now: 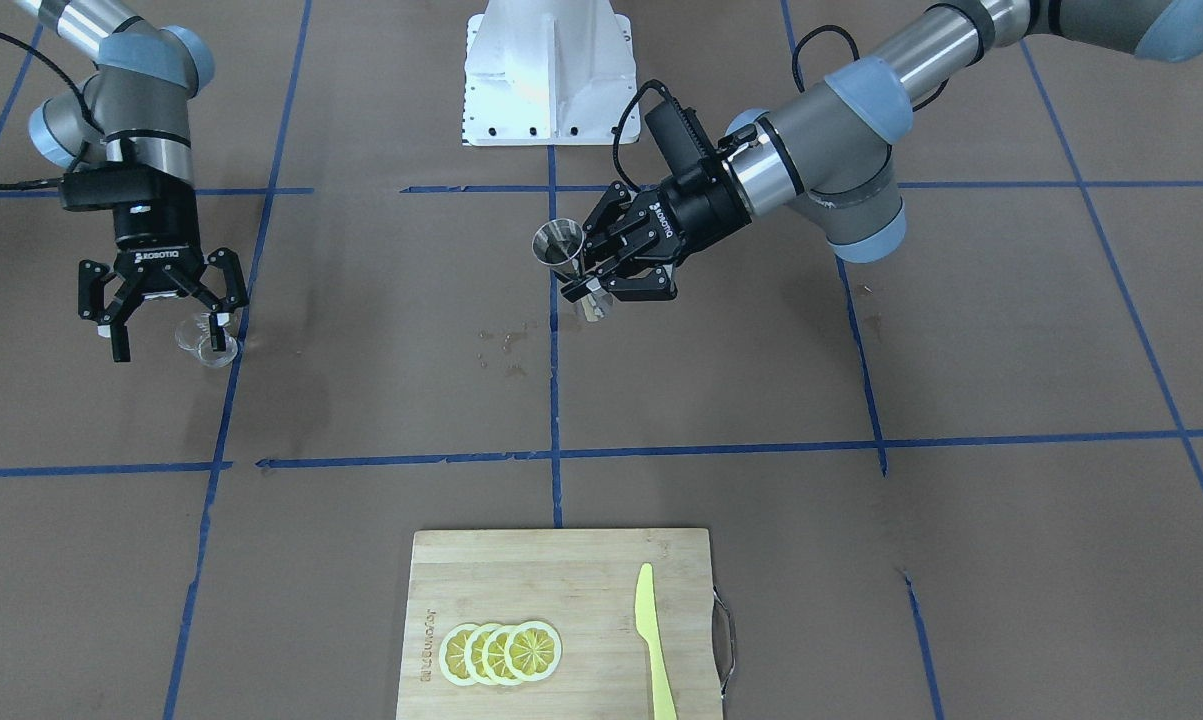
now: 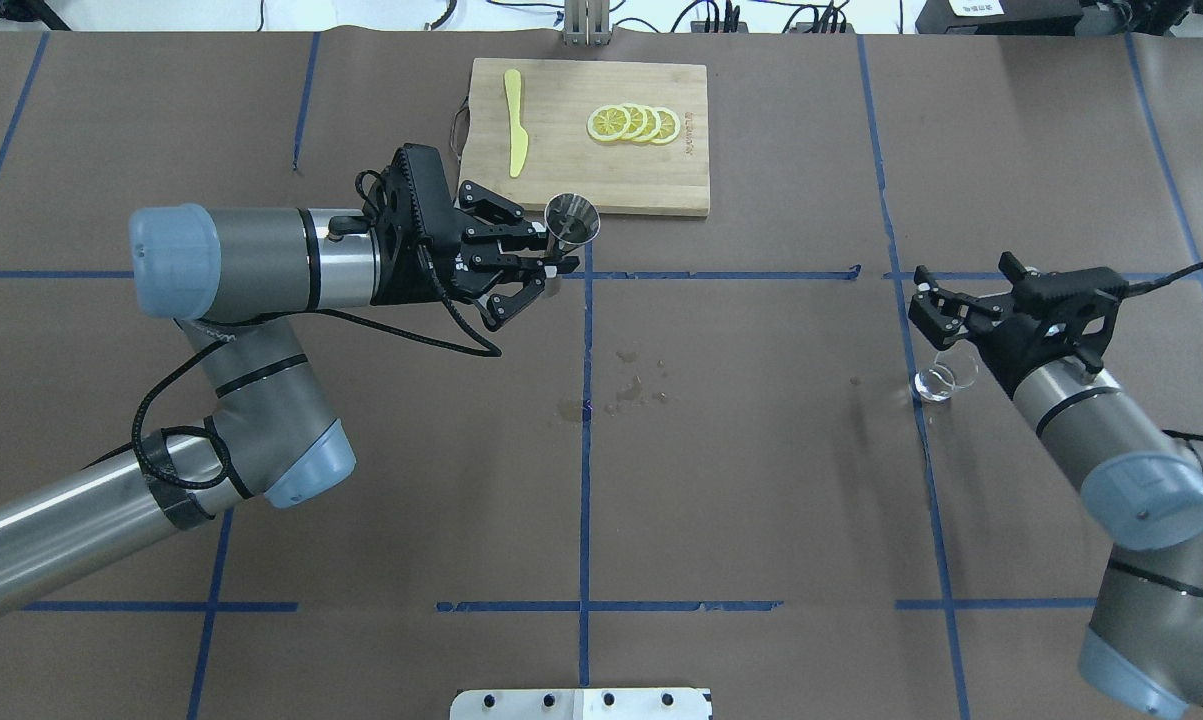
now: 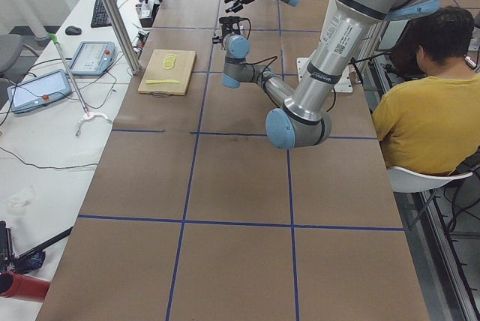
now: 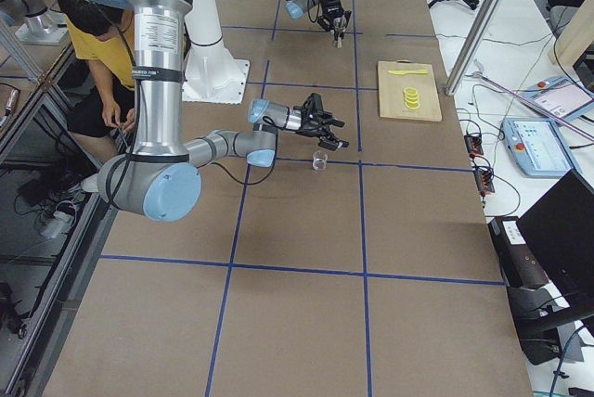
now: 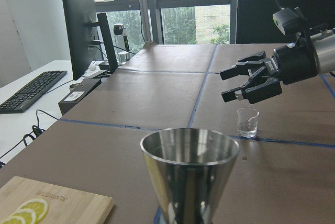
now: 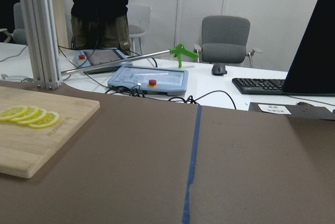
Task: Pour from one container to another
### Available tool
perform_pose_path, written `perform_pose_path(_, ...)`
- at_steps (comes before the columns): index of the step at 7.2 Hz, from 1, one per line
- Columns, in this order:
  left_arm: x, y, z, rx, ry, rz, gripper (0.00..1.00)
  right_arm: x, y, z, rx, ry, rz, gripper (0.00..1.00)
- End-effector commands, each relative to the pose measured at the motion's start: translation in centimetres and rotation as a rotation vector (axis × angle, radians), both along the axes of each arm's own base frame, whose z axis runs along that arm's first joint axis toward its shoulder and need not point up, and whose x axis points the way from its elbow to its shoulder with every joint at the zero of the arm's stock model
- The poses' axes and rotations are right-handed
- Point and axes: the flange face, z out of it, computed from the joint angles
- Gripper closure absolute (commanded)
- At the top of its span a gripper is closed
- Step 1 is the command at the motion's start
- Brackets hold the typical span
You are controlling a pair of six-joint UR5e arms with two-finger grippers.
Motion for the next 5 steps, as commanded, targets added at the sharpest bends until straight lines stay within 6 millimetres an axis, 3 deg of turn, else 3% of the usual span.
perform_pose_path(1,0.1,0.1,0.0,0.000,0.000,0.002,1.00,8.7,-5.5,1.4,-0.152,0.004,-0.166,0.00)
perform_pose_path(4,0.1,0.1,0.2,-0.002,-0.002,0.002,1.00,24.3,-9.5,3.5,-0.330,0.012,-0.405,0.00)
perform_pose_path(5,0.0,0.0,0.3,-0.004,-0.005,0.000,1.00,28.5,-9.8,5.7,-0.433,0.061,-0.432,0.00)
